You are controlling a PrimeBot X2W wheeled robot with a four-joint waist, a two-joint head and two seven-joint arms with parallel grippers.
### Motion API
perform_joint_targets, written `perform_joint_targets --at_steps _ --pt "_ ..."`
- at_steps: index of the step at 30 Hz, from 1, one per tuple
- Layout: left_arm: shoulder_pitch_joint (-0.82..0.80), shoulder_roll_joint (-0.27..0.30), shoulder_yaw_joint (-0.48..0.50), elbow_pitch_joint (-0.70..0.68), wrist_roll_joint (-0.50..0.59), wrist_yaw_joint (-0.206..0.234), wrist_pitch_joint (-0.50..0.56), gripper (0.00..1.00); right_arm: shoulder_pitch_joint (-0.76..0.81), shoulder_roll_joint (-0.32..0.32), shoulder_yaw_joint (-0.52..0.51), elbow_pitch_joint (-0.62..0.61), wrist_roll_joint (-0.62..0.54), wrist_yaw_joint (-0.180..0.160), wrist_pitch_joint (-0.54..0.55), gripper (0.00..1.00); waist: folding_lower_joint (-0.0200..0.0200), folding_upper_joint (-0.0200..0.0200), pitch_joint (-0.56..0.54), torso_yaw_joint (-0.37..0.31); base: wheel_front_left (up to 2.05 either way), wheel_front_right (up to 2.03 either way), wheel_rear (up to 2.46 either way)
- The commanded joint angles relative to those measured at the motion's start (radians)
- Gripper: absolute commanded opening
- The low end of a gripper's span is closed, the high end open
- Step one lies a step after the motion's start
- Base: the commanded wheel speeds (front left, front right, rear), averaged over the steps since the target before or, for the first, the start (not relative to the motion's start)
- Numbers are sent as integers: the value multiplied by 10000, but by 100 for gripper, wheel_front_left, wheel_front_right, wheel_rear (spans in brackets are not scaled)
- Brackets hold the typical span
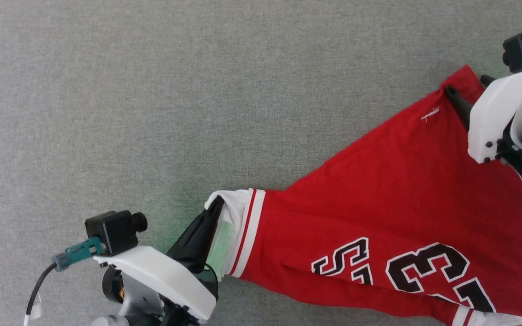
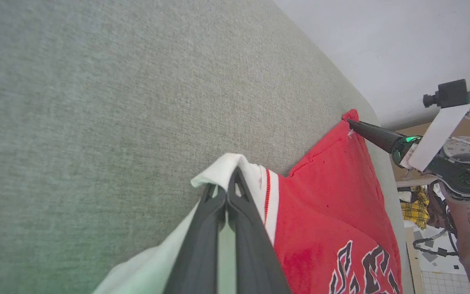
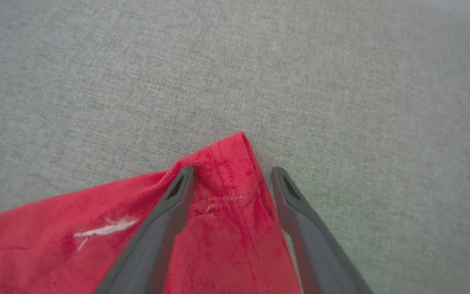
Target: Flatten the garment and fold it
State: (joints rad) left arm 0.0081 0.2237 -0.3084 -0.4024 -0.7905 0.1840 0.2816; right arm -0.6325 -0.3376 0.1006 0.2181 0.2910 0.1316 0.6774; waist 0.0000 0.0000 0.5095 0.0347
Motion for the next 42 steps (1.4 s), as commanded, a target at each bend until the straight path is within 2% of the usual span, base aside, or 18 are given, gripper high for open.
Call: perform_joint_targets --at_steps 1,2,3,4,10,16,21,30,36,42 --pt "-198 0 9 -20 23 -77 7 0 -42 -1 81 174 93 -9 88 98 0 0 63 6 0 0 0" --pt "-210 -1 11 -19 20 -75 6 0 -59 3 96 226 149 -9 167 49 0 0 87 4 0 0 0" --pt "-221 -2 11 -16 16 -74 6 0 -72 5 117 268 205 -9 260 38 0 0 103 3 0 0 0" --pt "-231 -2 10 -9 11 -75 7 0 -85 -1 145 284 257 -9 328 0 0 0 112 3 0 0 0" --pt "-249 -51 69 81 -107 -73 -31 0 -122 -56 62 210 323 -9 446 0 0 0 -45 -21 0 0 0" --pt "-291 -121 307 166 -160 -107 -361 0 -4 135 -359 -227 424 -9 -334 0 0 0 -470 -125 0 0 0" --pt "-805 133 405 166 295 -209 -558 0 165 569 -1101 -915 602 -9 -1044 0 0 0 -900 -316 0 0 0" --pt "-3348 251 1053 807 1121 60 -993 0 -193 1319 -1580 -1897 593 -9 -1838 0 0 0 -2063 -884 0 0 0" --pt "-5492 566 940 1695 1751 -39 -721 0 -931 1567 -1274 -1615 376 -9 -2185 0 0 0 -2805 -1249 0 0 0" --pt "-7429 822 773 3103 2215 -228 -433 0 -1923 1552 -890 -846 86 -9 -2418 0 0 0 -3316 -1403 0 0 0"
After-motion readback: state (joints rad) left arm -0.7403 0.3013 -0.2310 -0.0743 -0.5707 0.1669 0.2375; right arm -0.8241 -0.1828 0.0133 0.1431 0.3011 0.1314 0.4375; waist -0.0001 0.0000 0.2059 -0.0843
